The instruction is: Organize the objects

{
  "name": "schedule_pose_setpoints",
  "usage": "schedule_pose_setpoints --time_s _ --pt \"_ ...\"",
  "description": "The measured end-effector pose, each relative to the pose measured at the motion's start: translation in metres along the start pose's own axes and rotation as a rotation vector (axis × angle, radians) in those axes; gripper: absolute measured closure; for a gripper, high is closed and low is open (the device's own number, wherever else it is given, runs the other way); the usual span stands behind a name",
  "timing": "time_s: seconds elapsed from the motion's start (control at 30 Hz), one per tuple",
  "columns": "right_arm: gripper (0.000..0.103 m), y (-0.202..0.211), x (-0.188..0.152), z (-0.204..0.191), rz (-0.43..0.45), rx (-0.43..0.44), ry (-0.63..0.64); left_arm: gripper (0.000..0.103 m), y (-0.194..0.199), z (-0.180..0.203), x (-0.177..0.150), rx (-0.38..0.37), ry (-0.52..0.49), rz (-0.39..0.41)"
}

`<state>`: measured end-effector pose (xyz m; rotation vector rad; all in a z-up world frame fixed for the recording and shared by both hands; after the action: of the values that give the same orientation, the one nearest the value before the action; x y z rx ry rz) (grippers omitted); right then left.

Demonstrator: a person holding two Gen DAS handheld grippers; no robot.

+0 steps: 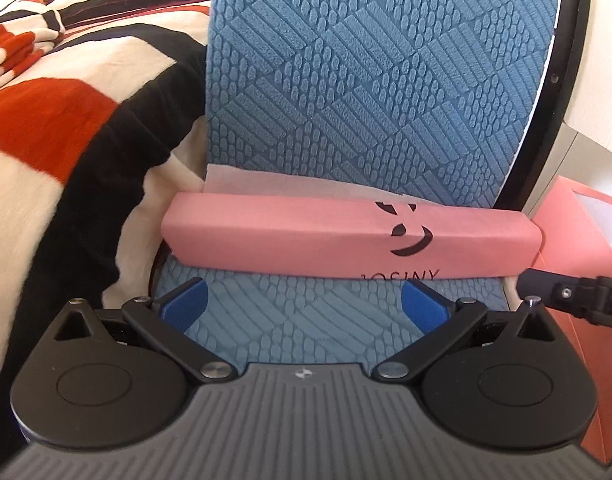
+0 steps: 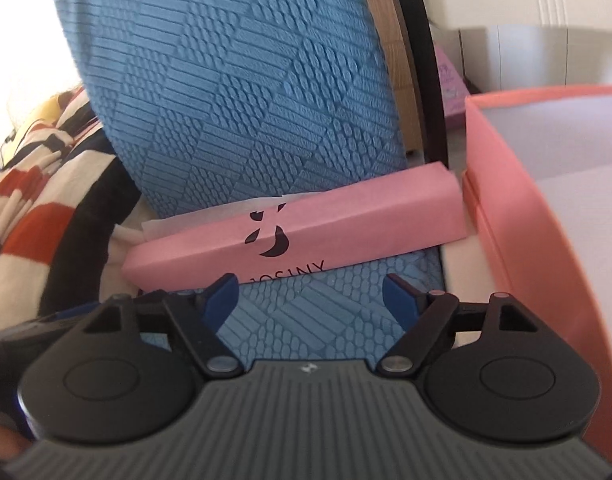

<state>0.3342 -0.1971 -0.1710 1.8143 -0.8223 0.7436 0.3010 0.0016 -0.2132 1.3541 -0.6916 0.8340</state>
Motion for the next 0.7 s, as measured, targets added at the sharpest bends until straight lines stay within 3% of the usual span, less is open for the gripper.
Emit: schedule_pose_setpoints --time_s 0.3,0.7 --pt "0.022 -0.043 -0.003 0.013 -0.054 0.035 -0.258 0.0 -0.041 -0.004 0.013 0.003 0.061 -0.041" --pt "0.021 -0.096 -0.003 0.025 -0.111 -0.023 -0.408 0.0 -0.063 -0.011 0.01 0.021 0.115 -0.101"
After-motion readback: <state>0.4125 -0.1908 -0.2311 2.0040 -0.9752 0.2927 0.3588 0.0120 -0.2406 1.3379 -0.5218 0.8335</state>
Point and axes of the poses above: each gripper's, at about its wrist camera, not at the fingertips, and y roughly against the way its jaws point, z to its right, x to its top, the point moved 9 cm from there along -y, roughly the way its jaws point, and after that the axes turned 11 degrees about z, right-handed, at the moved point
